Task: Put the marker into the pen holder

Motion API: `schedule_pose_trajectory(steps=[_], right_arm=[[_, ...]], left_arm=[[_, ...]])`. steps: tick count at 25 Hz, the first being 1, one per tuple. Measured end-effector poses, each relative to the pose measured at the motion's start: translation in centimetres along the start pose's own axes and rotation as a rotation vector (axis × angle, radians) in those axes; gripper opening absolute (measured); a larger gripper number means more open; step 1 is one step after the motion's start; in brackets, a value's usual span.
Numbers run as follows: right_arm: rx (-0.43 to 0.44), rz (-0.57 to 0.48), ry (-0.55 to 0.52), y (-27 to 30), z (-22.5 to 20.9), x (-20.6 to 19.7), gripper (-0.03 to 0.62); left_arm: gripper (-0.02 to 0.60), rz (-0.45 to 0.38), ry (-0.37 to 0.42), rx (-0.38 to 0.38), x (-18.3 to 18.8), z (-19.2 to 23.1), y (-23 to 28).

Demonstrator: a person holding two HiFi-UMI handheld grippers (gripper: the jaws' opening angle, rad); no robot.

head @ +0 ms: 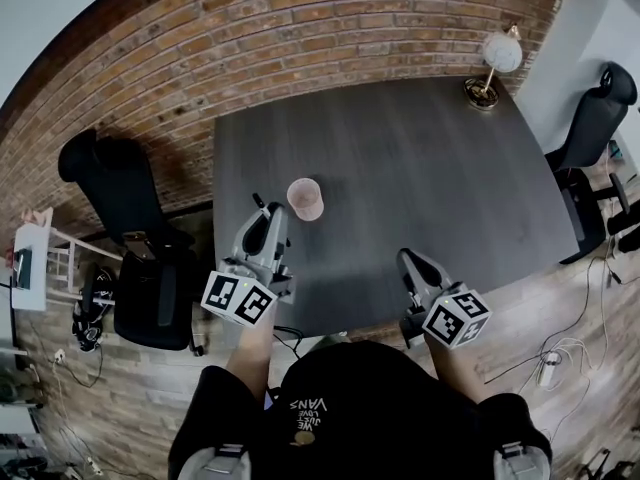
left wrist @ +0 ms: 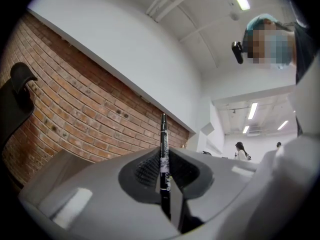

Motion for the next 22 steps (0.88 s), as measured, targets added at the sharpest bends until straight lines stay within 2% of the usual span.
schedule_pose_trajectory(steps=[12,16,22], right_arm=[[-0.079,-0.003,0.038,1.4,-1.4,-0.4,0.000],[-0.100,0.003,0.065,1.6,-1.8,-0.6,0.000],[-0.129,0.009,0.082,1.7,-2.1,-1.1,0.000]], left_arm=[[0.083,-0.017,-0.003,-0.105,0.2,3.1,6.4],[0.083,-0.025,0.032,-0.122,-1.7,4.5,8.1],[0.083,0.069,0.049,-0.121,-6.6,7.0,10.1]])
Point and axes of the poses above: the fingertips, and each gripper's own axes: y forward along the fingers, z to its left, x out of its top, the point moved 7 cm from there along -y, backward along the fingers, and after that the axes turned 7 degrees about y, right-handed, at the moved point
